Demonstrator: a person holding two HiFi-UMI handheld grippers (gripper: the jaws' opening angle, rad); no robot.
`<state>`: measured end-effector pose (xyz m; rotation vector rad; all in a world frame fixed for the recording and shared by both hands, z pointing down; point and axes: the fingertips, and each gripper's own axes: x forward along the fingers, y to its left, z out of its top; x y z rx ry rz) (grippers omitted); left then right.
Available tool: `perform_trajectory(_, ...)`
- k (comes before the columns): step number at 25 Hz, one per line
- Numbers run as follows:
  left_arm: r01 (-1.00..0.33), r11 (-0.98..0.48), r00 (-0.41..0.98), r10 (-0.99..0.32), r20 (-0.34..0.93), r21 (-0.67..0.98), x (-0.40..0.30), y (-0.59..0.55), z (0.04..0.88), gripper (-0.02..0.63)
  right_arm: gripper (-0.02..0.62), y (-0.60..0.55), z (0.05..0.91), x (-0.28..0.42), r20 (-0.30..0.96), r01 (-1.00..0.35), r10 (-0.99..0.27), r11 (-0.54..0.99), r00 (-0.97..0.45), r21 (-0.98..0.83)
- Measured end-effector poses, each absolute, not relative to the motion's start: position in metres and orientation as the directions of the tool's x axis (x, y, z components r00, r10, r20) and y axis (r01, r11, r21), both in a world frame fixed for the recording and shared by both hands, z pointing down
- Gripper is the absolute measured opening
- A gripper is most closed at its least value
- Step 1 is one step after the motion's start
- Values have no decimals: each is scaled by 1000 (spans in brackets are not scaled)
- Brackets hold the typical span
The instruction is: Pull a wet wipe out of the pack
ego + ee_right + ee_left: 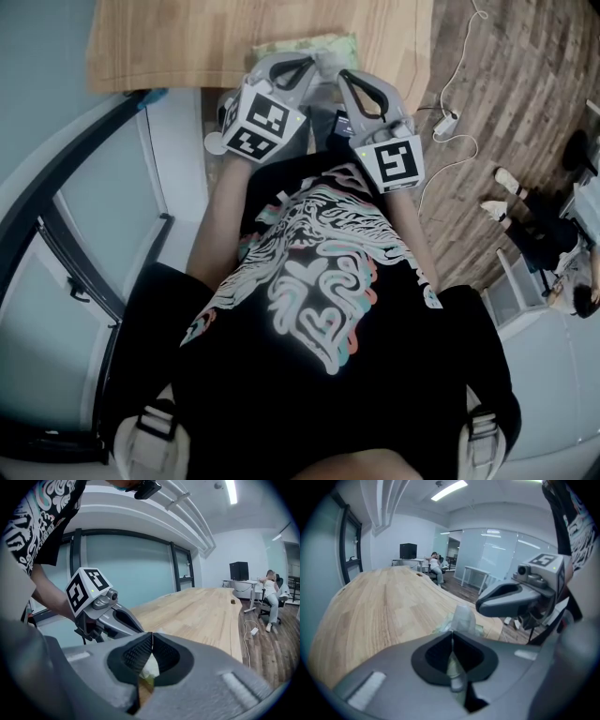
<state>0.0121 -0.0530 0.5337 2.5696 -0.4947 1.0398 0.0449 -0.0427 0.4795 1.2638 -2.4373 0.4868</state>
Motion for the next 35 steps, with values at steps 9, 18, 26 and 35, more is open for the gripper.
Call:
perform_trajectory(9,-446,-878,687,-210,695,175,7,-54,527,-3,2,-45,473,40,441,-819,-707,559,-553,-129)
perform_trajectory(18,-458,-871,699,-231,677,175,4,-61,517,-3,6,-43,473,24,449,-777,-664,617,-598,-124)
perform_trajectory(26,-478,-860,705,-252,663,180,0,-62,510,-3,66,-43,480,9,478,-734,-616,672,-627,-96)
perform_trajectory(35,-490,-855,712,-283,642,167,-5,-62,500,-3,66,-42,486,0,491,-706,-584,702,-646,-94)
